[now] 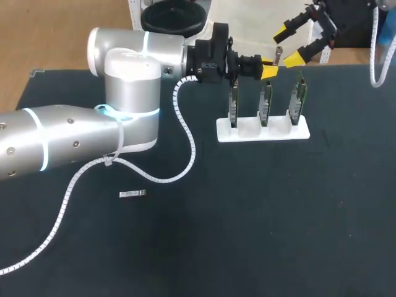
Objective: Pick up the optical module with the left hand, and insert it into the network port with the right hand.
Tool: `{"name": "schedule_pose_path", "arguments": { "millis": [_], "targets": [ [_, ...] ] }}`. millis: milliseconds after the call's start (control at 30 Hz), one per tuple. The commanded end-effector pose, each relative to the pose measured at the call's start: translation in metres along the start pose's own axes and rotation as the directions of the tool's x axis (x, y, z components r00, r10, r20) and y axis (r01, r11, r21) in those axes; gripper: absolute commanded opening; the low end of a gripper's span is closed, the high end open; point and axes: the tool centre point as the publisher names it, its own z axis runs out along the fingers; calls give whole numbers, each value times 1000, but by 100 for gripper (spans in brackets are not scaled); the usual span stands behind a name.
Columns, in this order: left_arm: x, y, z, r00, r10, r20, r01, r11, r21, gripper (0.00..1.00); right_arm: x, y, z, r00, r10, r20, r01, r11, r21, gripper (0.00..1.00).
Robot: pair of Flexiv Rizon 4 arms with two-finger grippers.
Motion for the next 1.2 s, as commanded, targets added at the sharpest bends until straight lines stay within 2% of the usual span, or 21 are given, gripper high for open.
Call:
{"name": "schedule_pose_path", "arguments": {
  "millis": [33,533,567,600,633,1200],
  "targets": [
    [0,2,1,1000,-1,-1,1,1000,5,0,-1,1,2,1000,-2,2,2,1000,3,100],
    [0,2,1,1000,-1,-1,1,1000,5,0,-5,0,7,1000,-8,16,8,1000,-7,100],
    [0,2,1,1000,-1,-1,1,1000,5,0,-5,0,7,1000,-9,17,9,1000,-7,50],
    [0,2,1,1000,-1,-1,1,1000,5,0,-5,0,7,1000,-12,18,12,1000,-7,19],
    [0,2,1,1000,-1,-1,1,1000,5,0,-5,0,7,1000,-15,19,15,1000,-9,0],
    [0,2,1,1000,-1,-1,1,1000,5,0,-5,-1,9,1000,-15,19,15,1000,-8,0]
  ]
}}
